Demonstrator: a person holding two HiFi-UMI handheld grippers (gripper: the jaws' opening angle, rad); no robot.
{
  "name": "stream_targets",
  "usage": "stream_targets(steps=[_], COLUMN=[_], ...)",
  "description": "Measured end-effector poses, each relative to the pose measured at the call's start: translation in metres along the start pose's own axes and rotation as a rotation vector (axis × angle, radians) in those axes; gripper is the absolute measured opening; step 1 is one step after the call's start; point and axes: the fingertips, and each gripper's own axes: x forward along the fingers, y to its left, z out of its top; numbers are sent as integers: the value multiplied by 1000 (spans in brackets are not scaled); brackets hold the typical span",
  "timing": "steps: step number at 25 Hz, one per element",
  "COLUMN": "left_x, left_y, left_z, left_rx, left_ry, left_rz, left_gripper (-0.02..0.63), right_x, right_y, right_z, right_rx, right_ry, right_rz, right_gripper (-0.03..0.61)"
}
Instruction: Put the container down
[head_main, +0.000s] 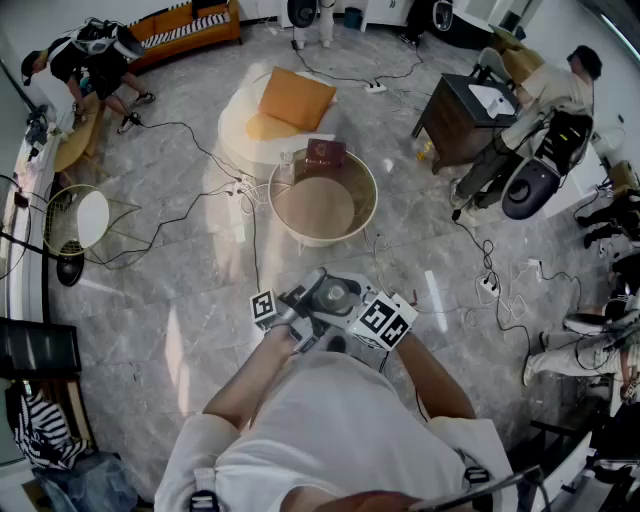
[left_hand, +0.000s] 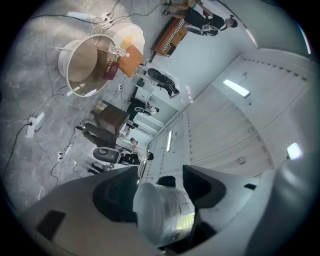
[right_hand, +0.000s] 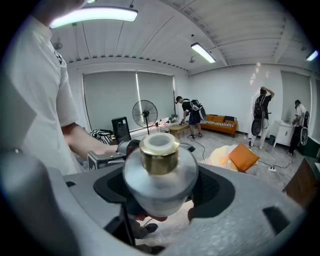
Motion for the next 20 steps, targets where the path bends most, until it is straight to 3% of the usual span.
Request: stream_targets(steps=[20], left_x=[0], left_y=[-8], left_z=[15], left_rx=[-24], left_ry=[34], left_rz=[11], left_gripper=[261], right_x=[17], right_y=[-7], right_z=[9], right_rx=[26], right_ry=[2], right_rz=[-38], right_gripper=[337])
